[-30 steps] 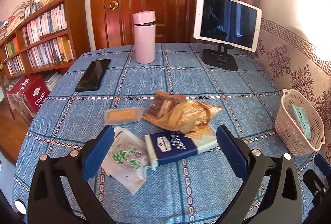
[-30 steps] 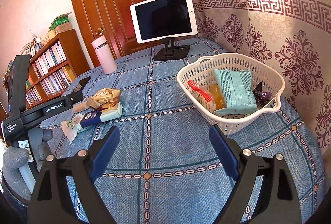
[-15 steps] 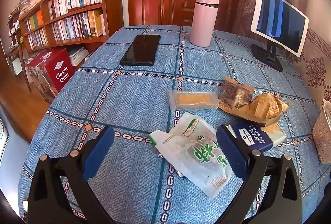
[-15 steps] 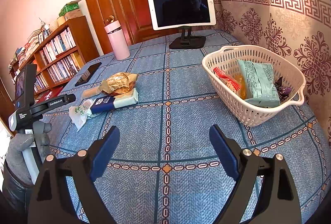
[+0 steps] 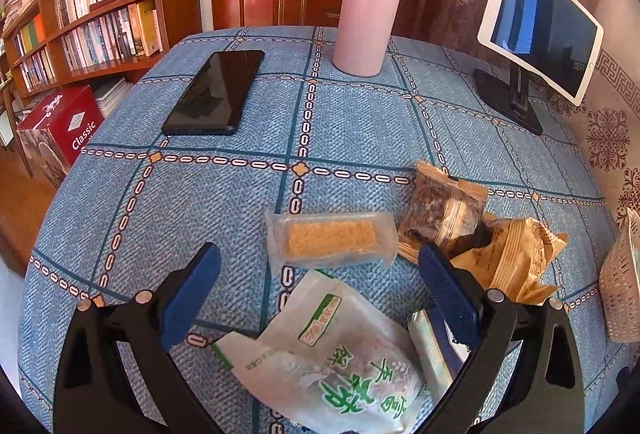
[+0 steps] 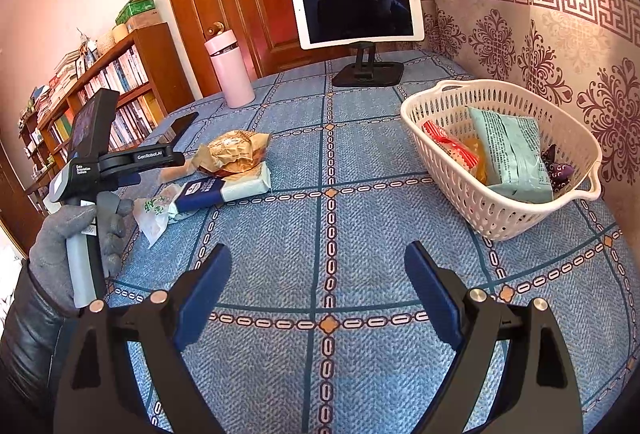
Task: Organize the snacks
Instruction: 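Grasp the clear-wrapped rice bar with the left gripper, then grasp the tan wrapped bread bag with the right gripper while the left holds the rice bar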
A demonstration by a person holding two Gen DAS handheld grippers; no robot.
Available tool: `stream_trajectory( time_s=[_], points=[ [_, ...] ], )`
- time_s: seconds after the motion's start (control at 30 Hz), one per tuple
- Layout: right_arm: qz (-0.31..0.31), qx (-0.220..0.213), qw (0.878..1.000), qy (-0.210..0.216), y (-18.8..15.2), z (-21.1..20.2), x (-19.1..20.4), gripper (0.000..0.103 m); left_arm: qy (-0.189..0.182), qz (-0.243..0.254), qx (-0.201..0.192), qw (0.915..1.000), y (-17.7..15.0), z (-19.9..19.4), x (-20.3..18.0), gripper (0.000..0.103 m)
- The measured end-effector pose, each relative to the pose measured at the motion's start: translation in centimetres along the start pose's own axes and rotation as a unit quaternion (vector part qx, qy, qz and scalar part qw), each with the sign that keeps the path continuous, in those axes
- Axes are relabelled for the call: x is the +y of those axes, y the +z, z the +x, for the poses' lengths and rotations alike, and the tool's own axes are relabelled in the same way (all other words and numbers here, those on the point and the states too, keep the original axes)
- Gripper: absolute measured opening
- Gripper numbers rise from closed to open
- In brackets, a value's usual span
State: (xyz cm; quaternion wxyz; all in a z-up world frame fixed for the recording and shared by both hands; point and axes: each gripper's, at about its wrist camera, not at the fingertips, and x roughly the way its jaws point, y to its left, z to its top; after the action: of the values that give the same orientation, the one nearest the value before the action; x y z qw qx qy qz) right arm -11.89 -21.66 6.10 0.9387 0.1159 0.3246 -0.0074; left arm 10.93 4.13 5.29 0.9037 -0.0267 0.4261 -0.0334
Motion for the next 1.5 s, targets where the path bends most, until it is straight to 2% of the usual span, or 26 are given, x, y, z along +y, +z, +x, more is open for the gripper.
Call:
stream_trajectory(
  time_s=[0.17, 0.27, 0.43, 0.53, 0.57, 0.73, 0.93, 1.23, 1.37, 1.43, 1.5],
  points=[
    [0.0, 0.006, 1.0, -0.002, 0.0, 0.5, 0.0, 0.088, -0.002, 0.009, 0.025, 0.9996, 0.9, 2.2, -0.6, 0.1],
    [-0.002, 0.01, 1.0, -0.002, 0.0, 0.9, 0.1, 0.088, 0.023, 0.007, 0.048, 0.9985, 1.0, 3.6, -0.5, 0.1],
    [-0.006, 0.02, 1.0, -0.003, 0.1, 1.7, 0.6, 0.088, 0.015, 0.004, 0.04, 0.9991, 1.1, 3.5, -0.1, 0.1],
    [-0.013, 0.025, 1.0, -0.004, 0.2, 2.3, 1.1, 0.088, 0.019, 0.014, 0.03, 0.9992, 1.0, 3.4, -0.1, 0.087],
    [-0.015, 0.026, 1.0, -0.004, 0.3, 2.4, 1.3, 0.088, 0.017, 0.02, 0.027, 0.9993, 0.9, 3.2, -0.1, 0.079],
    [-0.031, 0.027, 0.999, -0.002, 1.0, 3.2, 2.8, 0.088, 0.003, 0.027, 0.023, 0.9994, 0.5, 2.7, 0.0, 0.079],
    [-0.04, 0.029, 0.999, 0.014, 3.5, 5.3, 4.4, 0.088, -0.018, 0.01, 0.009, 0.9998, 0.5, 1.0, 0.7, 0.079],
    [-0.026, 0.059, 0.995, 0.082, 8.5, 10.5, 6.8, 0.088, -0.027, -0.012, -0.031, 0.9991, 1.2, -1.8, 1.9, 0.079],
    [-0.075, 0.06, 0.992, 0.087, 10.2, 13.0, 8.6, 0.088, -0.029, -0.028, -0.029, 0.9988, 1.3, -1.7, 2.6, 0.079],
    [-0.098, 0.066, 0.99, 0.075, 10.9, 14.8, 9.1, 0.089, -0.028, -0.032, -0.028, 0.9987, 1.3, -1.6, 2.9, 0.079],
    [-0.091, 0.09, 0.987, 0.094, 11.4, 16.5, 9.1, 0.089, -0.021, -0.031, -0.03, 0.9988, 1.3, -1.6, 2.9, 0.079]
  ],
)
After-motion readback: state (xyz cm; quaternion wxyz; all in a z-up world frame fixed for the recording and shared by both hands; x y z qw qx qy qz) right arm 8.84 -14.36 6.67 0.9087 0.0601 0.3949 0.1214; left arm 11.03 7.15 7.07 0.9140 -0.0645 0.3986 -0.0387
